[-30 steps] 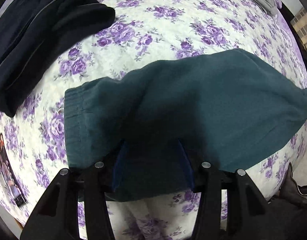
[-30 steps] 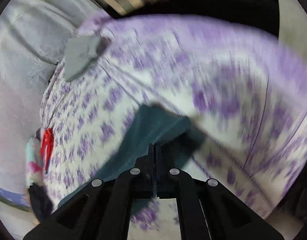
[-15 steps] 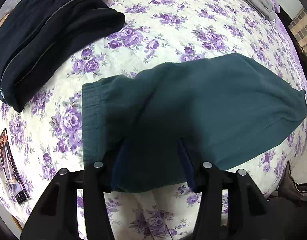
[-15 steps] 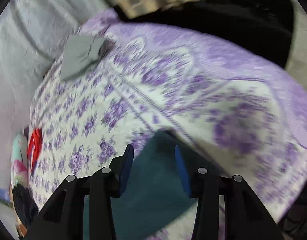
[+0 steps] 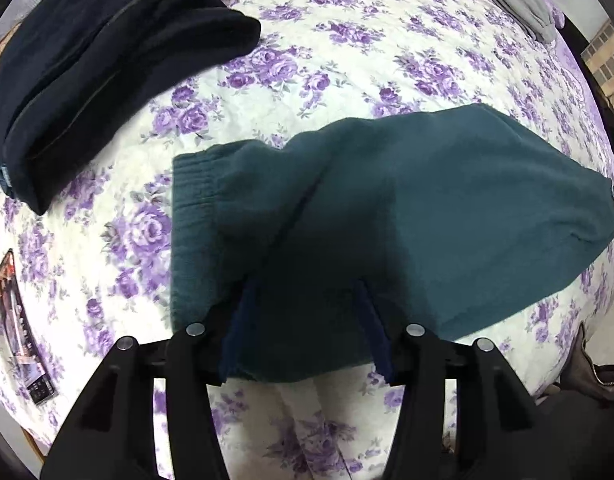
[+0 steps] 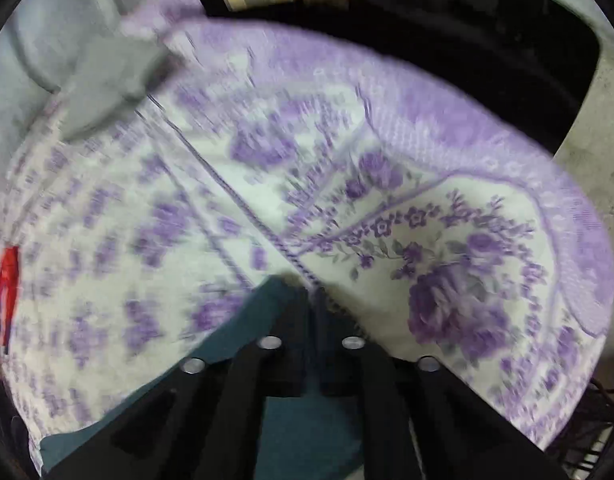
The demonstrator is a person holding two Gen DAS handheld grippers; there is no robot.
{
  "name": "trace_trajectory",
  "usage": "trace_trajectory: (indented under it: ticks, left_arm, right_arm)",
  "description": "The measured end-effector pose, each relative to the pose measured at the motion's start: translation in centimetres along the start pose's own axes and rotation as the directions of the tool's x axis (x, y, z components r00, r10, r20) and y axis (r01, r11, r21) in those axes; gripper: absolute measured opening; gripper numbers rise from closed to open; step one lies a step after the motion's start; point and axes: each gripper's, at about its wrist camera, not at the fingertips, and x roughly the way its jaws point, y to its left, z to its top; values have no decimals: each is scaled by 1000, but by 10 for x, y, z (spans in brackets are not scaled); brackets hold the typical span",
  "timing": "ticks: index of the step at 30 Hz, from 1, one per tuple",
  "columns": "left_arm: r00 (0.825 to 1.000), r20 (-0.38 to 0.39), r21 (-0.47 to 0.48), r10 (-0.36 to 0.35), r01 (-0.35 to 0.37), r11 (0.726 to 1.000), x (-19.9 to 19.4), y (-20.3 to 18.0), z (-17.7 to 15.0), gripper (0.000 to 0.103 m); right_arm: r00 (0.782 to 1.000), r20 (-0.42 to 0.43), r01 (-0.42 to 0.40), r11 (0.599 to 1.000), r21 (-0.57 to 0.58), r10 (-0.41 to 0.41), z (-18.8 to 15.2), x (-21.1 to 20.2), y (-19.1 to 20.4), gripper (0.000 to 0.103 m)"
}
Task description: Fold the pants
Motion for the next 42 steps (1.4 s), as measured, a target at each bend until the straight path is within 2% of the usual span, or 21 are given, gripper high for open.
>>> trace_trajectory:
  ticks: [1, 3, 4, 6, 7, 10, 12, 15, 18, 19, 21, 25, 27, 28, 31, 33, 36, 37, 38, 40, 42]
  left_arm:
    - [1000, 5, 0, -2, 2, 1000, -6, 0, 0, 54]
    - [1000, 23, 0, -10, 10, 1000, -14, 2, -1, 63]
    - [999, 29, 5, -15, 15, 1000, -18, 3, -2, 63]
    - [1000, 27, 19, -16, 15, 1000, -20, 4, -4, 63]
    - [1000, 26, 21, -16, 15, 1000, -19, 5, -4, 63]
    - [999, 28, 10, -23, 22, 1000, -19, 9, -6, 63]
    - [999, 36, -5, -34, 35, 999, -22, 10, -6, 63]
    - [998, 52, -12, -43, 43, 999, -31, 18, -13, 63]
    - [996, 66, -46, -53, 56, 997, -36, 28, -18, 63]
    - [995, 71, -66, -64, 69, 995, -38, 33, -19, 63]
    - [994, 79, -83, -73, 79, 993, -40, 37, -22, 63]
    - [997, 69, -90, -45, 51, 995, -37, 43, -25, 63]
    - [998, 50, -119, -46, 51, 992, -29, 49, -25, 63]
    - [998, 36, -134, -47, 52, 990, -23, 50, -25, 63]
    - [1000, 1, -167, -7, 7, 986, -8, 56, -23, 63]
    - [1000, 1, -180, 6, -5, 984, -5, 60, -21, 63]
    - [1000, 3, -194, 29, -28, 981, -4, 65, -17, 65]
    - [999, 1, -192, 43, -42, 980, -3, 66, -15, 65]
    - [999, -2, -191, 49, -48, 980, -2, 67, -14, 65]
    - [998, -5, -193, 56, -56, 980, -1, 68, -11, 65]
    - [998, -10, -185, 61, -62, 981, 1, 70, -9, 66]
  right_arm:
    - [999, 17, -33, 999, -19, 34, -7, -13, 8, 59]
    - [983, -13, -181, 974, -138, 181, -35, -39, 41, 60]
    - [965, -78, -261, 940, -219, 250, -52, -47, 62, 60]
    - [904, -249, -423, 802, -421, 347, -107, -64, 117, 56]
    - [877, -310, -477, 742, -471, 367, -129, -69, 134, 53]
    - [790, -462, -610, 587, -532, 402, -182, -76, 183, 37]
    - [787, -489, -615, 530, -584, 375, -205, -78, 206, 35]
    - [789, -505, -614, 471, -633, 349, -225, -79, 228, 35]
    - [822, -501, -570, 423, -705, 271, -239, -75, 239, 35]
    - [824, -502, -566, 414, -713, 263, -240, -76, 239, 35]
    - [844, -473, -536, 400, -743, 253, -244, -77, 239, 30]
    - [865, -437, -502, 396, -769, 247, -245, -75, 246, 24]
    - [873, -428, -488, 402, -774, 236, -246, -71, 249, 9]
    - [873, -429, -488, 408, -771, 233, -246, -68, 250, 5]
    - [856, -445, -517, 455, -725, 265, -239, -70, 246, 4]
    - [821, -470, -571, 478, -668, 323, -229, -84, 237, 4]
    - [776, -508, -631, 462, -623, 374, -219, -108, 225, 4]
    - [768, -521, -640, 449, -623, 372, -220, -112, 222, 4]
    - [773, -533, -635, 433, -640, 344, -225, -114, 219, 4]
    - [799, -531, -601, 425, -677, 284, -236, -109, 215, 4]
    - [801, -560, -592, 430, -682, 214, -253, -91, 211, 5]
